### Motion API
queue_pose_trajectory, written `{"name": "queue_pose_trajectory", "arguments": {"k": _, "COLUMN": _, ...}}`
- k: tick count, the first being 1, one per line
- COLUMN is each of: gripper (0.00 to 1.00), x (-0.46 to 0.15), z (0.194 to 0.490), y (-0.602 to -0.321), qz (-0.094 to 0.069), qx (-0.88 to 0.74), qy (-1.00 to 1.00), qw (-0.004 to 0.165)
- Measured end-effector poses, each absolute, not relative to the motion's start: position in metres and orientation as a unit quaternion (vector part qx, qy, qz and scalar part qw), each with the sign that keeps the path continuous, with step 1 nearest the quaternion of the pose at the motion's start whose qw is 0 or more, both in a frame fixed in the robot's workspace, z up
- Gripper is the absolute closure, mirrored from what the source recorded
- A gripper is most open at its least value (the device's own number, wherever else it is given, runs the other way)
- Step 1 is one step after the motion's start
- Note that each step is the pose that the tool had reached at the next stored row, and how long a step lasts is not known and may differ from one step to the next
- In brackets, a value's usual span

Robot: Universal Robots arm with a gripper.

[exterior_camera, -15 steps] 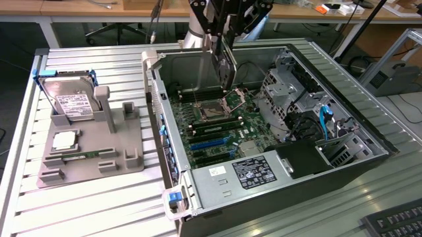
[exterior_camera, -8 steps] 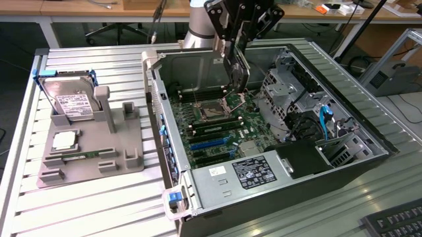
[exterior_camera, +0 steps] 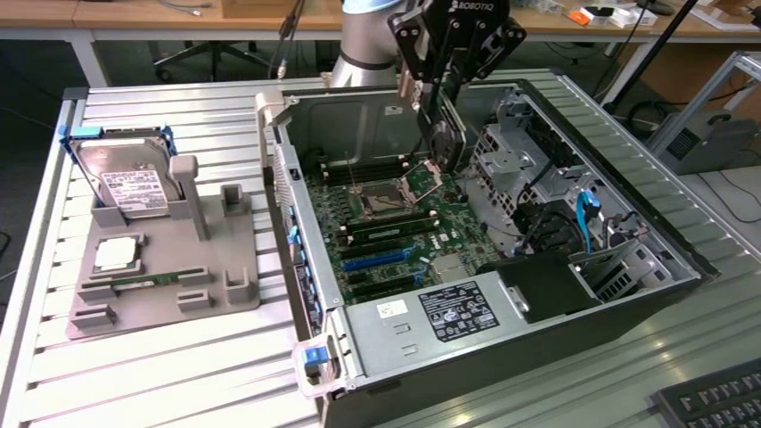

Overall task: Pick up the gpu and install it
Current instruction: 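Pick up the gpu and move the gpu toward the slot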

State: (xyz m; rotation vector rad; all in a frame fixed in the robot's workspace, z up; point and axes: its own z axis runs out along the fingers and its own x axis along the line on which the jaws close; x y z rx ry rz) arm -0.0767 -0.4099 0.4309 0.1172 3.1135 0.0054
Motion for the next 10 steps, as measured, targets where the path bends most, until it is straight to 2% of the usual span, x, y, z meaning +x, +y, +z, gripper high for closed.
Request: {"name": "queue_pose_trajectory", "arguments": {"k": 10, "gripper": 0.73, "x": -0.046, "z": 0.418, "y": -0.410, "qz": -0.001, "qx": 0.038, "qy": 0.999, "qw": 0.013}}
